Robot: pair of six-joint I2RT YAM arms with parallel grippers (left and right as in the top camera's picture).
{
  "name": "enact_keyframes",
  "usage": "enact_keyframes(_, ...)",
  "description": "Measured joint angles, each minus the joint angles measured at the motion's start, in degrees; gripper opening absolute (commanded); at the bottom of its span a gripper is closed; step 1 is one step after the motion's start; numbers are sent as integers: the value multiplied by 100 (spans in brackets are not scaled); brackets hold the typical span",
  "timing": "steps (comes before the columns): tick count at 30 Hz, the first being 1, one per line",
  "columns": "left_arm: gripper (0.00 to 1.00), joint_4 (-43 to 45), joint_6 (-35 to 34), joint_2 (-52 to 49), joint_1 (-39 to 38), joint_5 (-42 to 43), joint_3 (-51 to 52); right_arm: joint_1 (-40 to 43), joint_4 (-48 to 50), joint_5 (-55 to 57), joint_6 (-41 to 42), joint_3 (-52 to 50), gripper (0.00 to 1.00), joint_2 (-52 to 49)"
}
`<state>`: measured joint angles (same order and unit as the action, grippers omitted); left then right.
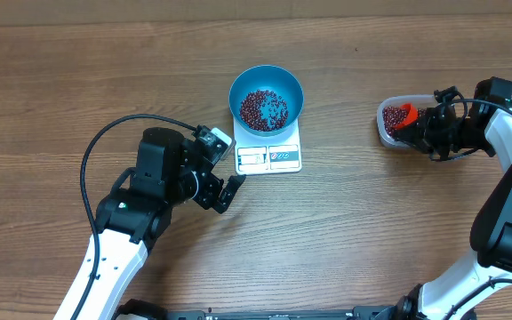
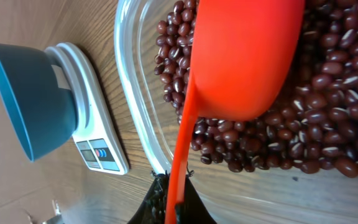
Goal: Scoop item into bowl and weigh 150g on scale
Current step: 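Dip the scoop in the right gripper into the red beans, then lift the filled scoop and carry it left over the teal bowl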
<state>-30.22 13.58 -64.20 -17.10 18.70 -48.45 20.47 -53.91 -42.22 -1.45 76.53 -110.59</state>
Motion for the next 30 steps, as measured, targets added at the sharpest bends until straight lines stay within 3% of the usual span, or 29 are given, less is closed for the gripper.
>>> enact_keyframes(14, 100, 2, 0, 0, 0, 0, 0, 527, -186, -219, -22, -4, 4, -61)
enact_keyframes(30, 99, 0, 0, 0, 0, 0, 0, 1213, -719, -1266, -1196, -4, 4, -61)
